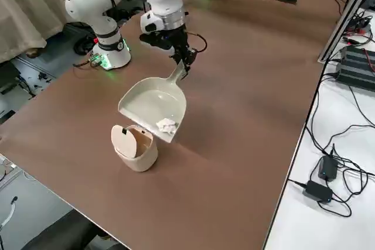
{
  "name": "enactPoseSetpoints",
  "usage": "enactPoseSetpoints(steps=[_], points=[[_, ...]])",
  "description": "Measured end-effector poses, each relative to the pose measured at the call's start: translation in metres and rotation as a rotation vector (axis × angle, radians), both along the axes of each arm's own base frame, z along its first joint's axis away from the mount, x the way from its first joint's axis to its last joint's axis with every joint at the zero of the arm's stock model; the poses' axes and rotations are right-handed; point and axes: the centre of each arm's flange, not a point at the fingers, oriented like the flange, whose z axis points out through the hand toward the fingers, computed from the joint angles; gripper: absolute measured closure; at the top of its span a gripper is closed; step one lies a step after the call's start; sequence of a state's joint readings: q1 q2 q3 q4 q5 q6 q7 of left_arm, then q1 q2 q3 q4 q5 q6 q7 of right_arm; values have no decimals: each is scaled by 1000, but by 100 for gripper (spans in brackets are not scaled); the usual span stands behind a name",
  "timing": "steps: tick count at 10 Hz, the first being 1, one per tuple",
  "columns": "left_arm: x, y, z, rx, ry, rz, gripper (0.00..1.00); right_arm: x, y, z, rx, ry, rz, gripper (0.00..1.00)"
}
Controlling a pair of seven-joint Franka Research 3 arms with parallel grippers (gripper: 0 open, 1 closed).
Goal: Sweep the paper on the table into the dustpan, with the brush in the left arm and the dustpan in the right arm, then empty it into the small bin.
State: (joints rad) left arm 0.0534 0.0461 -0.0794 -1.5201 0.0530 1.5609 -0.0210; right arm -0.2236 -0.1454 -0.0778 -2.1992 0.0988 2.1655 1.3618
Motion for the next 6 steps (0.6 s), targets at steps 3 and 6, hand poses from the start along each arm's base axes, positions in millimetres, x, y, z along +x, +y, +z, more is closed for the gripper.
enactPoseSetpoints(steps=[3,6], points=[[-3,-10,5,-62,12,19,0,-16,-18,-7,29,23,-49,67],[-3,-10,5,-83,13,28,0,-27,-17,-17,50,44,-61,67]])
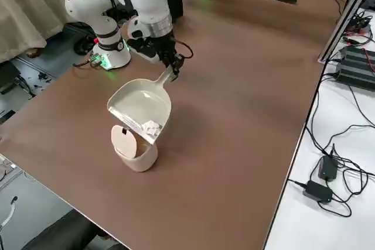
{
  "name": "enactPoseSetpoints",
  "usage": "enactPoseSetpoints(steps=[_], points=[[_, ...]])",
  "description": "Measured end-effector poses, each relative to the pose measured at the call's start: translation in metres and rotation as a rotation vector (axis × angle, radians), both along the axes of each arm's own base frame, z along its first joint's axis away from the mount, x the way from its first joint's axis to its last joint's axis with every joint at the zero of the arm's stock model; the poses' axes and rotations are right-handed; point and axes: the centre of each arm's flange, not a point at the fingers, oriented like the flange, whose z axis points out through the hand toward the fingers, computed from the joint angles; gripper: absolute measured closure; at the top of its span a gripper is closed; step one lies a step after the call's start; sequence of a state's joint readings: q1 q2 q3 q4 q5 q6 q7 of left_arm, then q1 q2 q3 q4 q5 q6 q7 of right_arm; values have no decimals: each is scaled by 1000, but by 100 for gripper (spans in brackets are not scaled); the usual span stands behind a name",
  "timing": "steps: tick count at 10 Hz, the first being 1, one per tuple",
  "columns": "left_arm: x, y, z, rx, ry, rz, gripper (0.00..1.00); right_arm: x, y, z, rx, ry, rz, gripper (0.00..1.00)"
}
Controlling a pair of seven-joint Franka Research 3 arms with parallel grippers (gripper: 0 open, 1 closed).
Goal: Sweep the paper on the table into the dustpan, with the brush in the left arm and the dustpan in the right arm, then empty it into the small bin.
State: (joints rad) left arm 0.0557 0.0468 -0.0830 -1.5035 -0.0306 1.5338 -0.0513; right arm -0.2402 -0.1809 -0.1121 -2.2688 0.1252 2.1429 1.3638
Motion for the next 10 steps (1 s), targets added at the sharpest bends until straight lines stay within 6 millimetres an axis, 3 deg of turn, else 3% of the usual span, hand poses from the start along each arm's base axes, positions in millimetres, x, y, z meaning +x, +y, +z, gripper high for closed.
enactPoseSetpoints(steps=[5,10], points=[[4,-5,-9,17,15,-13,0,-23,-20,4,79,44,-45,67],[5,-17,-10,16,14,-34,0,-31,-13,13,163,38,-6,67]])
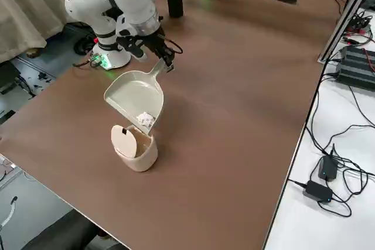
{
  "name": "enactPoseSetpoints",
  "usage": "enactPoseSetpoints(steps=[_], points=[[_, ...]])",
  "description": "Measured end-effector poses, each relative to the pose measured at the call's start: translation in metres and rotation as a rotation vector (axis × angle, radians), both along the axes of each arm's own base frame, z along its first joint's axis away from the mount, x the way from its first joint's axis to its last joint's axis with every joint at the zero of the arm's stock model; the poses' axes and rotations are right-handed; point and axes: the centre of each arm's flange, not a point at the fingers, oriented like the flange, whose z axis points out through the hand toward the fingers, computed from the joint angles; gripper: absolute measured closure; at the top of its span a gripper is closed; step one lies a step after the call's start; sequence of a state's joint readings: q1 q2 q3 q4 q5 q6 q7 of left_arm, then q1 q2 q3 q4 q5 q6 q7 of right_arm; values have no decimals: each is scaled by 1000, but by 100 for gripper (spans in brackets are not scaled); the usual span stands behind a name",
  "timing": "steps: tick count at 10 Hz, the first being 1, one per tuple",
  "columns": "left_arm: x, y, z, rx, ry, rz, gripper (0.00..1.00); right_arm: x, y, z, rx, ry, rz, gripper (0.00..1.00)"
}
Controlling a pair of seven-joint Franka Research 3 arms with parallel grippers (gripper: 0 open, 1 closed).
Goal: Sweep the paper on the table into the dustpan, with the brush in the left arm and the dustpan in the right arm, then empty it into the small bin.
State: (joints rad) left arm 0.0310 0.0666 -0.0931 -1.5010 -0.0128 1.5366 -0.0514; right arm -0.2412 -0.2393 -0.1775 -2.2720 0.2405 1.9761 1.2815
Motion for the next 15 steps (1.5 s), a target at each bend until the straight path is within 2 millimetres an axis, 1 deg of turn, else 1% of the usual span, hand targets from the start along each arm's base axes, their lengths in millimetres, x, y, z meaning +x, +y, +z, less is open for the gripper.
enactPoseSetpoints(steps=[2,3,6,9,10,12,15], points=[[-1,-8,0,-1,-1,-14,0,-3,-6,1,10,-6,26,67],[-1,-8,0,-1,-1,-14,0,-6,-12,3,22,-6,39,67],[0,-8,1,-1,-7,-14,0,-21,-40,16,120,-48,78,67],[5,-1,2,-3,-35,0,0,-21,-44,23,123,-66,87,67],[8,1,-1,-4,-36,2,0,-23,-49,25,128,-69,94,67],[12,1,-7,-5,-36,2,0,-34,-66,25,152,-69,99,67],[13,3,-7,-5,-36,7,0,-45,-80,19,218,-90,108,67]])
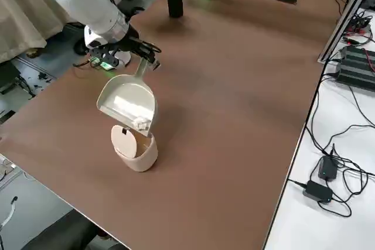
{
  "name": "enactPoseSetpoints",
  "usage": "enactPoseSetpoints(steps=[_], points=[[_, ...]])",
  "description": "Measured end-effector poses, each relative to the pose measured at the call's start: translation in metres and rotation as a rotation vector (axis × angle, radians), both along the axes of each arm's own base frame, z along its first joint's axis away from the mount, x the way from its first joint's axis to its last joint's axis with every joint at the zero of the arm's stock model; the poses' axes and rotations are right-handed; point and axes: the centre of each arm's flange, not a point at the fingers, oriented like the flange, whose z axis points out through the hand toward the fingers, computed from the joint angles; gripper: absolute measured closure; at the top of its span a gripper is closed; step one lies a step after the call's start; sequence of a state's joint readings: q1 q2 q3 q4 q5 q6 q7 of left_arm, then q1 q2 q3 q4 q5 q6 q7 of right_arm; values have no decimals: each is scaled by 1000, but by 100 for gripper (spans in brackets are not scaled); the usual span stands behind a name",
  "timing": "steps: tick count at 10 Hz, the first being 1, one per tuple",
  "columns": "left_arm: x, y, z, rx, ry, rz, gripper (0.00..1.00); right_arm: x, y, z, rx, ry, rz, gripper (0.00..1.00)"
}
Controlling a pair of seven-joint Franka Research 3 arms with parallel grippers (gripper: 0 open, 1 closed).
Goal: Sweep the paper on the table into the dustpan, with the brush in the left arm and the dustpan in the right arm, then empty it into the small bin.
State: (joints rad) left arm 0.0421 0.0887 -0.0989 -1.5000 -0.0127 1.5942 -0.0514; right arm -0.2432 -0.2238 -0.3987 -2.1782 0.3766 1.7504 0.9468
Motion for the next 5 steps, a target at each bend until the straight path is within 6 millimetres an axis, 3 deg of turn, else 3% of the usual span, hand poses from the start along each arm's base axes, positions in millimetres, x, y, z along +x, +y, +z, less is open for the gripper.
enactPoseSetpoints(steps=[5], points=[[0,4,0,0,0,6,0,-1,0,7,36,-13,27,67]])
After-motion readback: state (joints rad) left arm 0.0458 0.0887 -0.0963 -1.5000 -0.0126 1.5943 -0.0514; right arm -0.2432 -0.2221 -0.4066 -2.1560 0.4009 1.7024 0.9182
